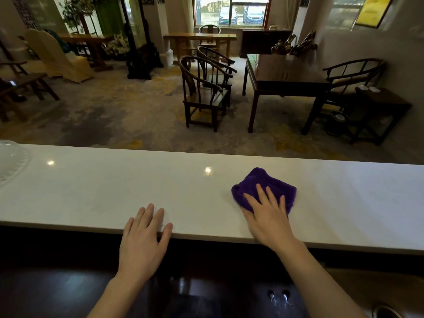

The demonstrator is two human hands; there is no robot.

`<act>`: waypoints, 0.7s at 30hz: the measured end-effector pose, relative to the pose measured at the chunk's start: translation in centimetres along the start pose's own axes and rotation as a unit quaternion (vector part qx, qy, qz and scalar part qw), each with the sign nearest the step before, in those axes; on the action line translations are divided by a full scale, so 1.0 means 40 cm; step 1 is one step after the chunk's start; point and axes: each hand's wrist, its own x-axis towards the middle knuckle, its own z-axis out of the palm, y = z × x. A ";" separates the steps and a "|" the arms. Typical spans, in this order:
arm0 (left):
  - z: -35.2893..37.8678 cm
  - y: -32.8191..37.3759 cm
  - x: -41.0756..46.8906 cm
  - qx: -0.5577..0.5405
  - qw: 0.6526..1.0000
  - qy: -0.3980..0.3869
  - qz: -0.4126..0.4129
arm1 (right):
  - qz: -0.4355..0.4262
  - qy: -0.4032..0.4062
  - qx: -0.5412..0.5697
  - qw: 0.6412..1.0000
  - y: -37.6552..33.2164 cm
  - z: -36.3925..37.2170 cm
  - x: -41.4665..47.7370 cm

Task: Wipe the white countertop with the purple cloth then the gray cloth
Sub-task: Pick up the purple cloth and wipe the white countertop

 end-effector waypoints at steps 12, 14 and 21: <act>0.008 -0.011 0.005 0.010 1.000 0.002 0.002 | 0.081 -0.007 0.013 0.997 0.097 -0.023 0.053; 0.008 -0.010 0.004 0.008 1.000 0.001 0.001 | 0.093 -0.001 0.017 0.996 0.086 -0.020 0.073; -0.003 -0.004 0.007 0.002 1.000 0.005 0.007 | 0.114 0.013 0.018 0.993 0.021 -0.004 0.149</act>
